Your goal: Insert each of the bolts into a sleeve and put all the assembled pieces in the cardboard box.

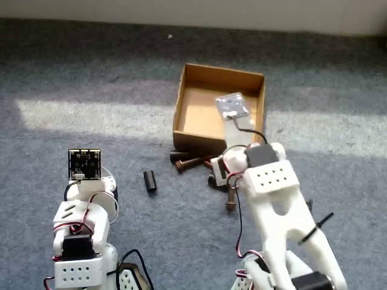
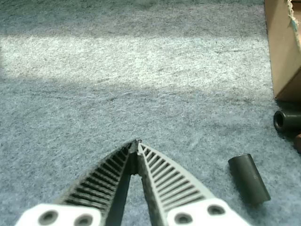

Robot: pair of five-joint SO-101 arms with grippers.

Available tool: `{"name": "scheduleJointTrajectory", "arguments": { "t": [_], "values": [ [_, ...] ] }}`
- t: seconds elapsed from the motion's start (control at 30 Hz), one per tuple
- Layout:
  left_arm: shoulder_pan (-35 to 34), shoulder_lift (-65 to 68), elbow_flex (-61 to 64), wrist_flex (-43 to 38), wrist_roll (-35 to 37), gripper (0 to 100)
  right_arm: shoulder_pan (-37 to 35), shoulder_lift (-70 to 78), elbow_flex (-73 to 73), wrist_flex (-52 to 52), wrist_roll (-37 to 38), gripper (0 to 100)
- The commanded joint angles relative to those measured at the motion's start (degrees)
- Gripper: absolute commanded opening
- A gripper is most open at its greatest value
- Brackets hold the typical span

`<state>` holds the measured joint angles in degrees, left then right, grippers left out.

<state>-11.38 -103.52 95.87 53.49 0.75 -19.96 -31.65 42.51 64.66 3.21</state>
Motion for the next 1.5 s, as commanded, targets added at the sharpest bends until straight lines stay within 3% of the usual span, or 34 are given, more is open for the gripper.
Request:
{"name": "scheduleJointTrajectory", "arguments": {
  "t": [0.0, 0.3, 0.43, 0.6, 0.73, 1.1, 1.47],
  "values": [
    [-0.48, -0.57, 1.36, 0.00, -1.05, 1, 4.79, -9.71, 7.08, -5.49, 0.53, 0.5],
    [-0.75, -0.57, 1.36, -0.09, -1.14, 1, 13.23, -19.12, 22.55, -17.27, -0.09, 0.5],
    [-0.84, -0.57, 1.01, -2.64, -1.32, 1, 18.24, -19.74, 26.15, -20.62, -5.54, 0.5],
    [-0.48, -0.66, -1.19, -3.78, -14.95, 1, 22.46, -19.82, 26.33, -20.62, -8.53, 0.5],
    [0.22, -0.13, -5.05, -3.60, -17.05, 1, 25.63, -19.82, 26.33, -20.70, -10.37, 0.5],
    [18.07, 1.89, -22.81, 11.60, -17.32, 1, 33.98, -19.82, 26.77, -24.40, -12.48, 0.5],
    [31.87, 39.52, -40.31, 11.34, -17.23, 1, 39.25, -19.74, 26.51, -27.21, -12.48, 0.5]
  ]
}}
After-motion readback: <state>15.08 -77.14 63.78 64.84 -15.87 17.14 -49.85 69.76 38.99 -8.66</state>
